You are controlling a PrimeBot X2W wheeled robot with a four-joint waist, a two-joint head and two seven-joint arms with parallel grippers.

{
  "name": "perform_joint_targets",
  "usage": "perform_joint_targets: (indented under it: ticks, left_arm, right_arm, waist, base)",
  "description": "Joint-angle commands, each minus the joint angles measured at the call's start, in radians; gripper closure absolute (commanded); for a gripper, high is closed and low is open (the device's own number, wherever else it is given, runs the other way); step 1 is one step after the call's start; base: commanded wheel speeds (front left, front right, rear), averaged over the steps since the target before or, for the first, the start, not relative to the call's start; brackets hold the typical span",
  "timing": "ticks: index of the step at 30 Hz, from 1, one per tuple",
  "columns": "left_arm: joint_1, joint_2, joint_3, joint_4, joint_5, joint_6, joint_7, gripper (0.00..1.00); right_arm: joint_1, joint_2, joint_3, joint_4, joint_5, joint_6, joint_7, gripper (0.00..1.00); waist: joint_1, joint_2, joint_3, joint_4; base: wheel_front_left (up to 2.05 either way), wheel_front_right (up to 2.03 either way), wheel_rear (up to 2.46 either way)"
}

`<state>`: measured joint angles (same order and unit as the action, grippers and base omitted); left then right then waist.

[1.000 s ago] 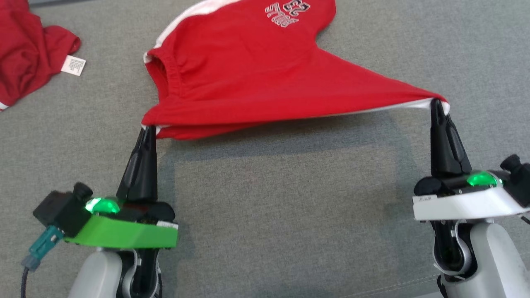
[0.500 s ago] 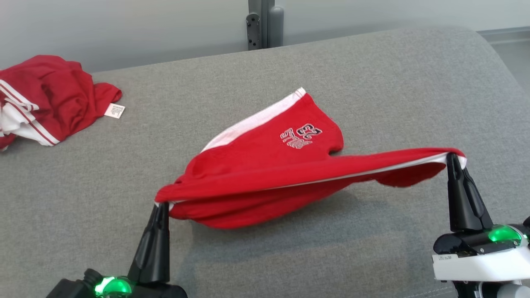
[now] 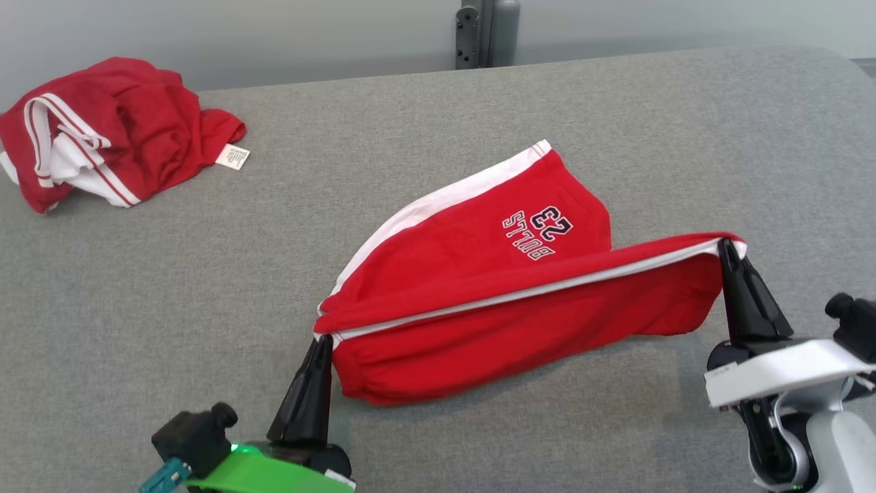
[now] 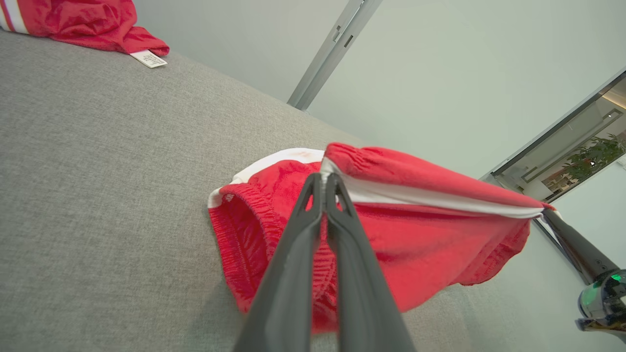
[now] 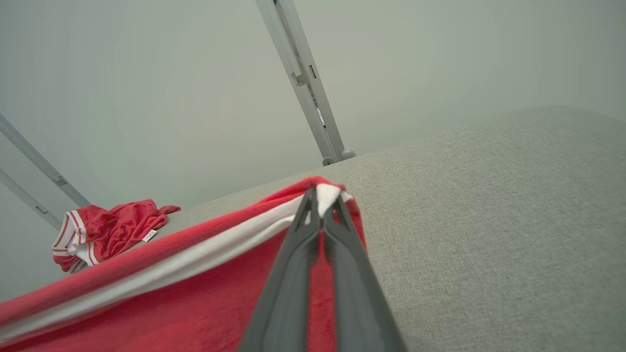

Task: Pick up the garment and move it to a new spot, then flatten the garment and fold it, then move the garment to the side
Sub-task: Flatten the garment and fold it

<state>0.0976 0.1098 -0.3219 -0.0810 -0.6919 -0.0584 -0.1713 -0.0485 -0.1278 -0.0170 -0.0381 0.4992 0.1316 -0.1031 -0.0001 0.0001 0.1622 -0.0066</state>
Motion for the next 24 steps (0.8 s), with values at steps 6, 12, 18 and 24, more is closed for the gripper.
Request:
perform_joint_targets:
  ticks: [6, 12, 18, 24]
  left_arm:
    - [-0.192, -0.02, -0.008, 0.189, 0.001, -0.004, 0.016, 1.0]
    - [-0.348, -0.04, -0.024, 0.399, -0.011, -0.002, 0.021, 1.0]
    - [-0.46, -0.052, -0.055, 0.553, -0.021, 0.003, 0.013, 1.0]
    - [-0.552, -0.057, -0.091, 0.634, -0.035, -0.006, -0.015, 1.0]
  right_arm:
    - [-0.185, -0.084, 0.037, 0.153, -0.003, -0.001, 0.056, 1.0]
    - [-0.356, -0.141, 0.103, 0.331, 0.013, -0.001, 0.093, 1.0]
    - [-0.514, -0.168, 0.21, 0.516, 0.035, -0.001, 0.115, 1.0]
    - [-0.661, -0.177, 0.29, 0.688, 0.072, -0.001, 0.117, 1.0]
  waist:
    - [0.0001, -0.0001, 0.057, 0.075]
    - [0.0001, -0.0001, 0.099, 0.114]
    - [0.0001, -0.0001, 0.132, 0.144]
    - [0.0001, -0.0001, 0.163, 0.169]
  base:
    - [0.0, 0.0, 0.0]
    - [0.0, 0.0, 0.0]
    - [0.0, 0.0, 0.0]
    - [0.0, 0.0, 0.0]
